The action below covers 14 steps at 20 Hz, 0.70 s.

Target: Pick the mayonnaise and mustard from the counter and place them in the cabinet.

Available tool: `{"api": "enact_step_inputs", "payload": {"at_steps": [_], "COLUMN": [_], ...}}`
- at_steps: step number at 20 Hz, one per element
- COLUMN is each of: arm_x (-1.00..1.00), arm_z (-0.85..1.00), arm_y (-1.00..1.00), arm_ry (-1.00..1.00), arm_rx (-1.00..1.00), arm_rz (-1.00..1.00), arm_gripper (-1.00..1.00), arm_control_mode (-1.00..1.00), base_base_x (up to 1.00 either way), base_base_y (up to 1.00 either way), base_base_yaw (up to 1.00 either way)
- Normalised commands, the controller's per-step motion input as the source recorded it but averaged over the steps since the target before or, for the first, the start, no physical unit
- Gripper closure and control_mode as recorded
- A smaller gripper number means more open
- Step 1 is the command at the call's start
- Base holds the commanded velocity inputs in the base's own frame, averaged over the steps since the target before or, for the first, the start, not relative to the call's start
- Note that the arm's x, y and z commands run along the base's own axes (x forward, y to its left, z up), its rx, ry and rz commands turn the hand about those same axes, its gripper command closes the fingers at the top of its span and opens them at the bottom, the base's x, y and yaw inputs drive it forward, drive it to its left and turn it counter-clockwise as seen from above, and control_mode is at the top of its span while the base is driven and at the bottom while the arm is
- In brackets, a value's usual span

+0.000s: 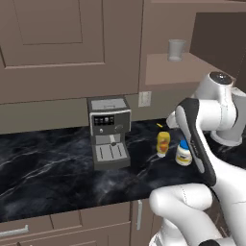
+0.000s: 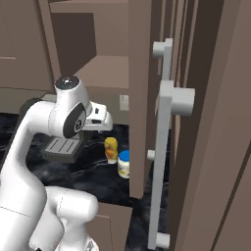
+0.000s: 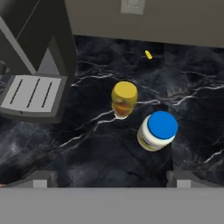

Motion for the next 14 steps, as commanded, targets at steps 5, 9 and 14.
{"api": "enact_step_inputs", "payload": {"at_steps": [5,9,14], "arm_x": [-0.12,-0.01,0.0], "arm_z": [-0.27,-0.24,-0.24], "arm_y": [-0.26,-0.25,-0.2], "arm_ry": [-0.08,-0.03,0.0], "arm_rx": [-0.01,0.0,-0.01], "arm_rz": [0.0,0.0,0.0], "arm_gripper": [-1.0,-1.0,-1.0], "arm_control_mode": [-1.0,-1.0,-1.0], "base_base_x": [0.0,0.0,0.0], "base_base_y": [0.0,0.0,0.0], "base_base_yaw": [0.0,0.0,0.0]}}
